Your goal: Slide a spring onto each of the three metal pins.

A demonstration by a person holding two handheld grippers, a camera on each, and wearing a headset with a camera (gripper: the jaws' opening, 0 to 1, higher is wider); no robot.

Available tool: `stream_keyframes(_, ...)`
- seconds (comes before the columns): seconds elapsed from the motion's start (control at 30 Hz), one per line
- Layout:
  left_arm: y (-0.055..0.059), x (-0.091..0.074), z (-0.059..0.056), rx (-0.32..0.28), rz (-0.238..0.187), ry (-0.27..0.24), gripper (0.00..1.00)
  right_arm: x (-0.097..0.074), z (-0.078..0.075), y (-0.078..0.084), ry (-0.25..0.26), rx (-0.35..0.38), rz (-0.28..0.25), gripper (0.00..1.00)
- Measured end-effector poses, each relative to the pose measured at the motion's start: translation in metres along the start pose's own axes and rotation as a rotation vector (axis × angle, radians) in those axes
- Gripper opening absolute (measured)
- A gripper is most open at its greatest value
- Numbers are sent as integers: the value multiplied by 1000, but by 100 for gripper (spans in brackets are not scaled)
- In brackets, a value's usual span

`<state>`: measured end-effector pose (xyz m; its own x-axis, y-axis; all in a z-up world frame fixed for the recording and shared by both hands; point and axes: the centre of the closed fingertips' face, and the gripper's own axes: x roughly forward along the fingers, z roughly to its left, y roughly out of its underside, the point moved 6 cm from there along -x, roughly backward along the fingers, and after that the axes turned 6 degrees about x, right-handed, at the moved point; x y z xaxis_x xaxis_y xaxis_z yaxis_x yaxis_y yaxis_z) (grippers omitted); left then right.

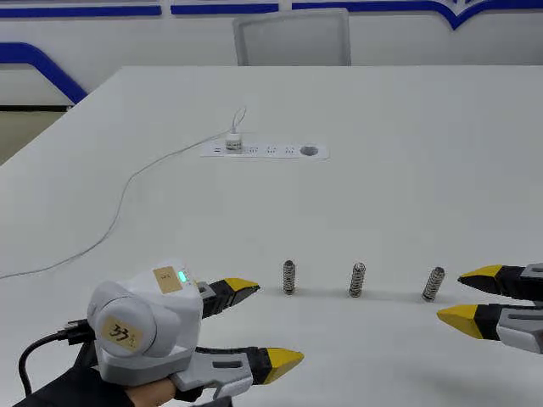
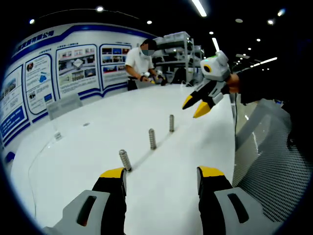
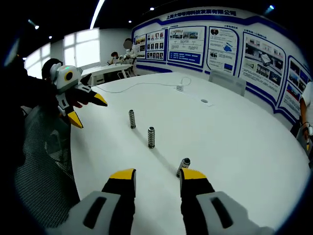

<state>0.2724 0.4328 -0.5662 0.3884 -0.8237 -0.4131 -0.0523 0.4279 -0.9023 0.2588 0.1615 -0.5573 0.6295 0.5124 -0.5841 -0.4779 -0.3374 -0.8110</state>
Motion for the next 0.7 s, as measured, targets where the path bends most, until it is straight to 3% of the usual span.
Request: stream_keyframes(0.7, 4, 0, 3, -23, 16, -12, 63, -8, -12, 17, 22, 4, -35, 52)
